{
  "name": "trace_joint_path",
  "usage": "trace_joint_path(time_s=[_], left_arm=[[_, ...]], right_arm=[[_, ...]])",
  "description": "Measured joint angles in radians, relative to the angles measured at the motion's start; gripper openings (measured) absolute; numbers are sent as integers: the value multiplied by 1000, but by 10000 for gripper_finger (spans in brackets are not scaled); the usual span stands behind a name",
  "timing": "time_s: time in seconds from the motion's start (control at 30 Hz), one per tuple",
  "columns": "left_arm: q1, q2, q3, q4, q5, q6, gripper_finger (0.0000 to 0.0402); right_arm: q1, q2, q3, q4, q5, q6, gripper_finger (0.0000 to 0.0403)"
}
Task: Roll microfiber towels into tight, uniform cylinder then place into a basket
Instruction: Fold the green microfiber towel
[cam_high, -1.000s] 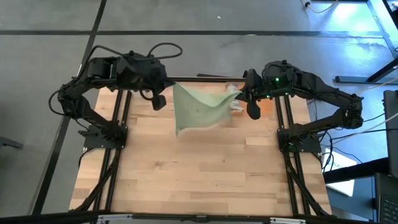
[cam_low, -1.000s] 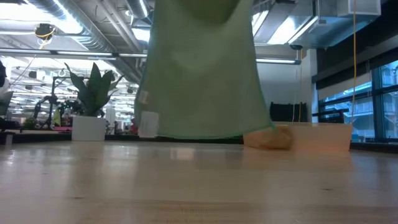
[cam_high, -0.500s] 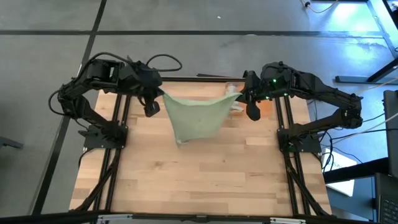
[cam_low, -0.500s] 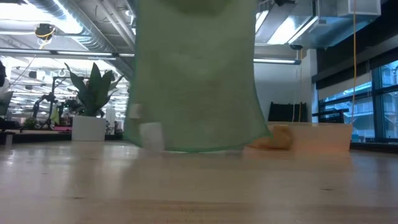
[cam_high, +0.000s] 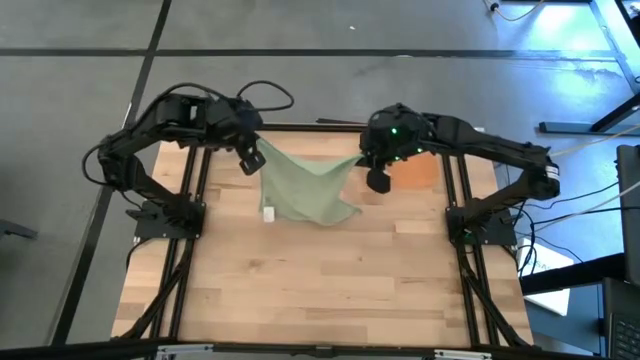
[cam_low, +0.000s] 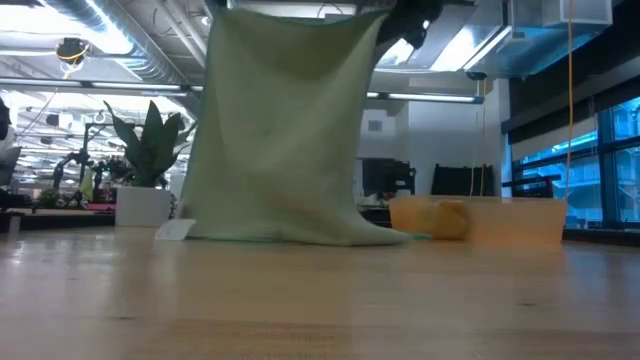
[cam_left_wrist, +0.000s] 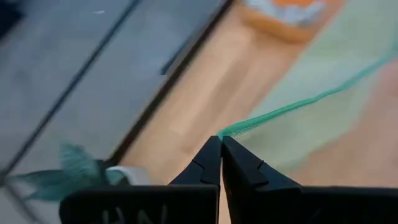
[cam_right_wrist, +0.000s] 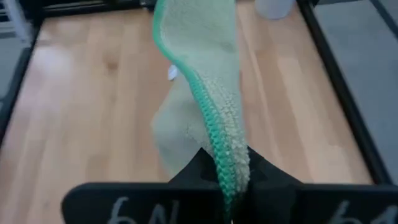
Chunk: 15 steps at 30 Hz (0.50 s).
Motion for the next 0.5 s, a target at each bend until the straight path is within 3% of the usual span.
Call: trace_joint_path(time_s=[0.23,0.5], left_arm=[[103,0,-20,37,-200,85,0],[155,-20,-20,134,-211,186,0]], right_arm=[[-101,7,0,83,88,-64,6],[-139,7,0,144,157,-85,6]])
